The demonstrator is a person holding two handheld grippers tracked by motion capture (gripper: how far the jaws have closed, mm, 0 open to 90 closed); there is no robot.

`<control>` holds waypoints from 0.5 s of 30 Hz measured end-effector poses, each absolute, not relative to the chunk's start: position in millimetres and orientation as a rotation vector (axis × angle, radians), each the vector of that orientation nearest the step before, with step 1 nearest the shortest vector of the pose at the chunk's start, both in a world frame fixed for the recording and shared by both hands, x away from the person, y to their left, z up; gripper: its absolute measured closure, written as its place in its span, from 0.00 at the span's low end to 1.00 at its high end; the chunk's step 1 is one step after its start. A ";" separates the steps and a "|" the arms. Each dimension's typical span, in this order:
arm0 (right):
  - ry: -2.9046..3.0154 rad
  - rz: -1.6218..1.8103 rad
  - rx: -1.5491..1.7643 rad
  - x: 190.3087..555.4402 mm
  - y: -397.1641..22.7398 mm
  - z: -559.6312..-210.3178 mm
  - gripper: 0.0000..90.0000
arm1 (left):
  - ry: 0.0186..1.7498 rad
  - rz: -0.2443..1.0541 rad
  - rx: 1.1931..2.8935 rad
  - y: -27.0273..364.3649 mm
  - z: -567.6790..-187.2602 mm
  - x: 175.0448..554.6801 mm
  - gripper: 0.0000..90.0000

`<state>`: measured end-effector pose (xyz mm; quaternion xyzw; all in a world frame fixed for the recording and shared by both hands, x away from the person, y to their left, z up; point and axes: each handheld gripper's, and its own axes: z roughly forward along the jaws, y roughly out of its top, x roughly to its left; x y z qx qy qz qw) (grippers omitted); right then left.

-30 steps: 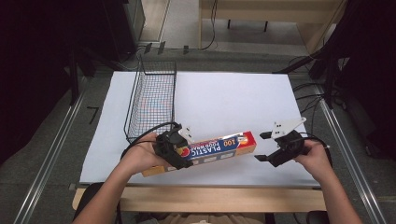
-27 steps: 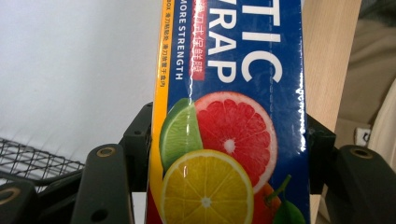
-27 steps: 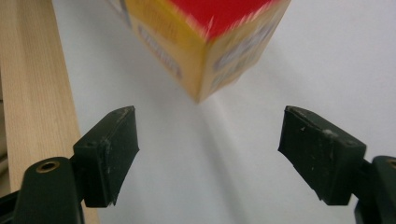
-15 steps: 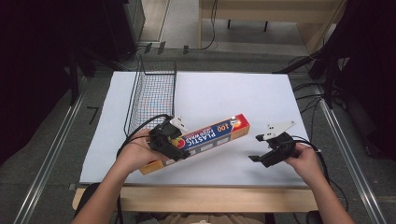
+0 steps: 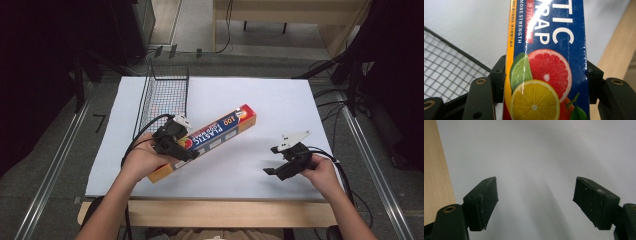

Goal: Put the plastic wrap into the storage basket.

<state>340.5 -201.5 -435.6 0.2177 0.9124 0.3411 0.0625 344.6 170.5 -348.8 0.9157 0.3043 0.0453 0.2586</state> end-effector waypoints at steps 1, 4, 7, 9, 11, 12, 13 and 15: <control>2.757 1.035 0.665 340.6 -201.2 -436.0 0.23 | 0.845 0.118 2.471 172.0 -348.3 346.7 0.44; 2.755 1.021 0.659 341.8 -200.6 -436.9 0.23 | 0.886 0.124 2.457 175.8 -345.8 351.8 0.44; 2.756 1.030 0.668 342.7 -199.9 -437.5 0.23 | 0.951 0.122 2.440 178.3 -342.7 357.9 0.44; 2.753 1.031 0.668 343.5 -199.9 -437.5 0.23 | 0.984 0.151 2.441 178.3 -341.3 360.7 0.44; 2.755 1.048 0.672 343.7 -199.5 -437.3 0.23 | 1.011 0.157 2.439 179.4 -340.1 364.3 0.44; 2.749 1.052 0.667 344.1 -199.2 -437.4 0.23 | 1.016 0.156 2.440 180.1 -339.5 365.5 0.44; 2.748 1.052 0.669 344.3 -199.1 -437.3 0.23 | 1.025 0.154 2.434 181.0 -338.7 366.9 0.44; 2.744 1.054 0.672 344.6 -198.6 -437.3 0.23 | 1.041 0.153 2.424 182.4 -336.7 369.4 0.44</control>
